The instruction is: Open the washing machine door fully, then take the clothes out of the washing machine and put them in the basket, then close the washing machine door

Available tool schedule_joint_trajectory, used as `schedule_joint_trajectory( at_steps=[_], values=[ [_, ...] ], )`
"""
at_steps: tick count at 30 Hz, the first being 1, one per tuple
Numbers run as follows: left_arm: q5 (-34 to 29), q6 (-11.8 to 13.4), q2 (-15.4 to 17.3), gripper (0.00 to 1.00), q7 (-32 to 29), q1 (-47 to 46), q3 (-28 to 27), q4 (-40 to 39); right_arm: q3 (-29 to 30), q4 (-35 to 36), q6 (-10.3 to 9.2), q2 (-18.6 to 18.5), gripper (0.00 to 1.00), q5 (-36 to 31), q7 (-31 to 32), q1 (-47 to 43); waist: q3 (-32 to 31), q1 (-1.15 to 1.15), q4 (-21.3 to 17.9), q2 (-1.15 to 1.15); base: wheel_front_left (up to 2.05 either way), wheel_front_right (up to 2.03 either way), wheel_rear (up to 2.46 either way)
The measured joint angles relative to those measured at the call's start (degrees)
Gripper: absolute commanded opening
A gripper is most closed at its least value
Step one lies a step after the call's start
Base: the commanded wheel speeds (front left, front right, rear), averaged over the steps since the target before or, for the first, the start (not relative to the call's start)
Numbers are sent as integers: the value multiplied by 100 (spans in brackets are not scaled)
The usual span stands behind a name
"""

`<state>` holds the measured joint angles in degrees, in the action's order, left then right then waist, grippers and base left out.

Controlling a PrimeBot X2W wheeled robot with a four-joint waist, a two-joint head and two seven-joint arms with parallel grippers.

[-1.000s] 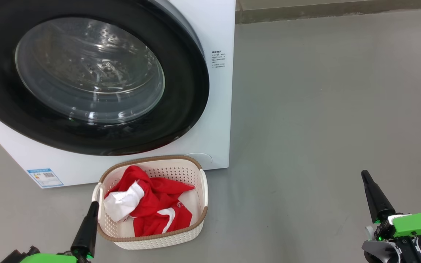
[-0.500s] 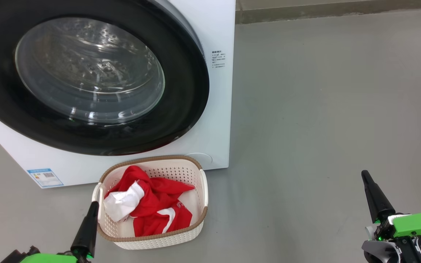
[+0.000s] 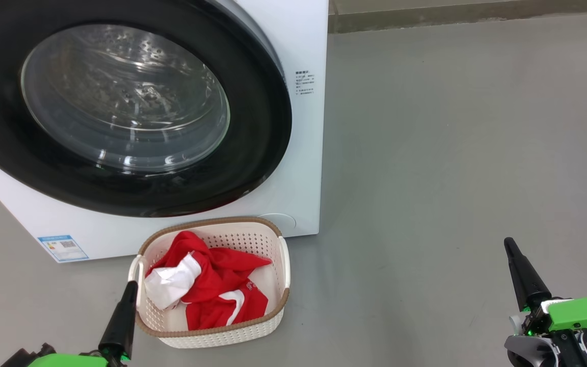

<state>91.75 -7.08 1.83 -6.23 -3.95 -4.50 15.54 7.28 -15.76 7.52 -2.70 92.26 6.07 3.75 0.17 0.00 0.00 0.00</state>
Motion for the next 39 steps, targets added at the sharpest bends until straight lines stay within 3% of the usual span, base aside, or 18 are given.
schedule_joint_trajectory(
  at_steps=[39],
  values=[
    [0, 0, 0, 0, 0, 0, 0, 0, 10, 0, 0, 5, 0, 0, 1, 0, 0, 0, 0, 0, 0, 0, 0]
  ],
)
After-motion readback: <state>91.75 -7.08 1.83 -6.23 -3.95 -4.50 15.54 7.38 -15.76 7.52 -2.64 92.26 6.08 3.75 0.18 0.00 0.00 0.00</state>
